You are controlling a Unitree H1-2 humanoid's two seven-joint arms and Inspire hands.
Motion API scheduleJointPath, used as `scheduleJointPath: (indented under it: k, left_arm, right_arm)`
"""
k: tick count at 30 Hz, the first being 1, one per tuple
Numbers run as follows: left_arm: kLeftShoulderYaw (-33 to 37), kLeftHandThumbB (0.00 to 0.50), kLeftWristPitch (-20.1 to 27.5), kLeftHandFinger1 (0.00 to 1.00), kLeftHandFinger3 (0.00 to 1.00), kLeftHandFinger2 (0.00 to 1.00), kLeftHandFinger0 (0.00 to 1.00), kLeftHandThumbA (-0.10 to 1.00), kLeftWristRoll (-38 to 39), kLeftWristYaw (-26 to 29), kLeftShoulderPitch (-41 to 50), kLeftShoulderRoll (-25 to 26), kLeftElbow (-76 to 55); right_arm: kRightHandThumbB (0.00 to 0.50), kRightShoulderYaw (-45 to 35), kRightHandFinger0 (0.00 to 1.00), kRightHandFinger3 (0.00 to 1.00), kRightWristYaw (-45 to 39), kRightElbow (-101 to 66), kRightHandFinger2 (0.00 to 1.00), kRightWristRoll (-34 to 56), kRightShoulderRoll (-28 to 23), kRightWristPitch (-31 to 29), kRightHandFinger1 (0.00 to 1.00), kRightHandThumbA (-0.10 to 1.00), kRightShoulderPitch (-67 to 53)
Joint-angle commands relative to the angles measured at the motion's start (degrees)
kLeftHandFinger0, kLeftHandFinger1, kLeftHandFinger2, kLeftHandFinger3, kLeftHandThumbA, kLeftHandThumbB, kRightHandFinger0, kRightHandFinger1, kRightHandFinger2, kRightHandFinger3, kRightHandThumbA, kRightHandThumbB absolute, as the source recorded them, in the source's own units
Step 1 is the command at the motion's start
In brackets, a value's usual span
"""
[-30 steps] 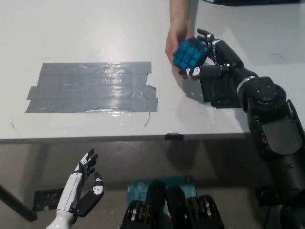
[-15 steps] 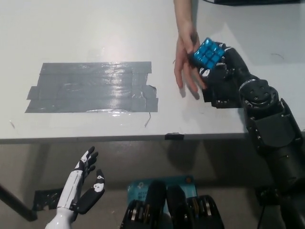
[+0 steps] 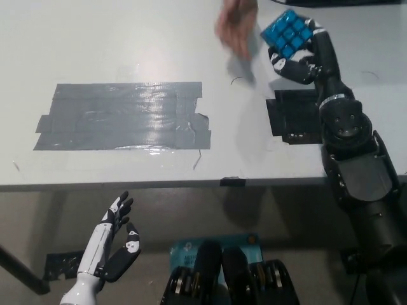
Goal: A person hands a rubik's cube to the robot and rhe robot picks it up with its right hand and places it on the black spot on the desk infron tof it
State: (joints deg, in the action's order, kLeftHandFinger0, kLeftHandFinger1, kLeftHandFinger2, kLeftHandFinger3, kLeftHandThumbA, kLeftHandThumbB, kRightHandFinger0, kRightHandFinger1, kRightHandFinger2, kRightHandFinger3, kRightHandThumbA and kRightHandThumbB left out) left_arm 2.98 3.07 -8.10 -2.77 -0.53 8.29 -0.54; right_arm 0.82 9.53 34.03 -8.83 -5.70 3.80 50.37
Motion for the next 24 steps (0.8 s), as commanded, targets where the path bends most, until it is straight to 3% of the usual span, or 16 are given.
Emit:
scheduleJointPath:
  k: [1, 3, 10, 12, 16, 20, 21, 24]
  left_arm:
    - [0.3, 0.152, 0.1, 1.00, 1.00, 1.00, 1.00, 0.03, -0.1, -0.4, 0.5, 0.2, -2.5]
    - [0.1, 0.156, 0.2, 1.00, 1.00, 1.00, 1.00, 0.05, -0.1, -0.4, 0.4, 0.4, -2.4]
    - [-0.2, 0.140, 0.1, 1.00, 1.00, 1.00, 0.99, 0.03, 0.2, -0.6, -0.3, 0.5, -2.2]
    - [-0.3, 0.130, 0.7, 1.00, 1.00, 1.00, 0.98, -0.02, 0.0, -0.4, -1.1, 0.7, -1.5]
    - [-0.5, 0.136, 0.8, 1.00, 1.00, 1.00, 0.99, 0.01, 0.0, -0.4, -0.1, 1.0, -1.9]
    - [-0.5, 0.141, 1.1, 1.00, 1.00, 1.00, 0.99, 0.05, 0.1, -0.6, -0.6, 1.1, -1.5]
    - [-0.5, 0.139, 1.1, 1.00, 1.00, 1.00, 0.97, 0.03, 0.2, -0.5, -0.7, 1.1, -1.5]
    - [-0.6, 0.136, 1.0, 1.00, 1.00, 1.00, 0.95, 0.01, 0.2, -0.5, -0.8, 1.1, -1.6]
  right_arm:
    - [0.258, -0.4, 0.02, 0.78, 2.9, -4.5, 0.73, -1.7, -0.4, -4.2, 0.40, 0.24, 0.8]
    - [0.240, -0.4, 0.04, 0.82, 2.8, -6.3, 0.77, -2.3, -1.2, -4.2, 0.43, 0.20, 0.8]
    - [0.221, -0.6, 0.02, 0.72, 1.1, -3.1, 0.73, -2.0, -5.2, -6.0, 0.41, 0.10, 1.9]
    - [0.225, 0.5, 0.03, 0.69, 1.4, 1.1, 0.71, -3.3, -6.4, -6.6, 0.41, 0.12, 2.9]
    - [0.250, 1.8, 0.02, 0.64, 1.2, 5.6, 0.67, -3.8, -6.9, -6.8, 0.37, 0.20, 2.1]
    - [0.257, 2.6, 0.00, 0.59, 1.4, 9.1, 0.59, -4.1, -7.5, -9.1, 0.32, 0.16, 1.9]
    - [0.240, 3.1, 0.00, 0.58, 1.3, 9.9, 0.57, -4.5, -7.6, -9.6, 0.30, 0.14, 1.5]
    - [0.253, 4.0, 0.01, 0.58, 0.9, 12.4, 0.56, -4.8, -7.9, -11.5, 0.29, 0.15, 1.2]
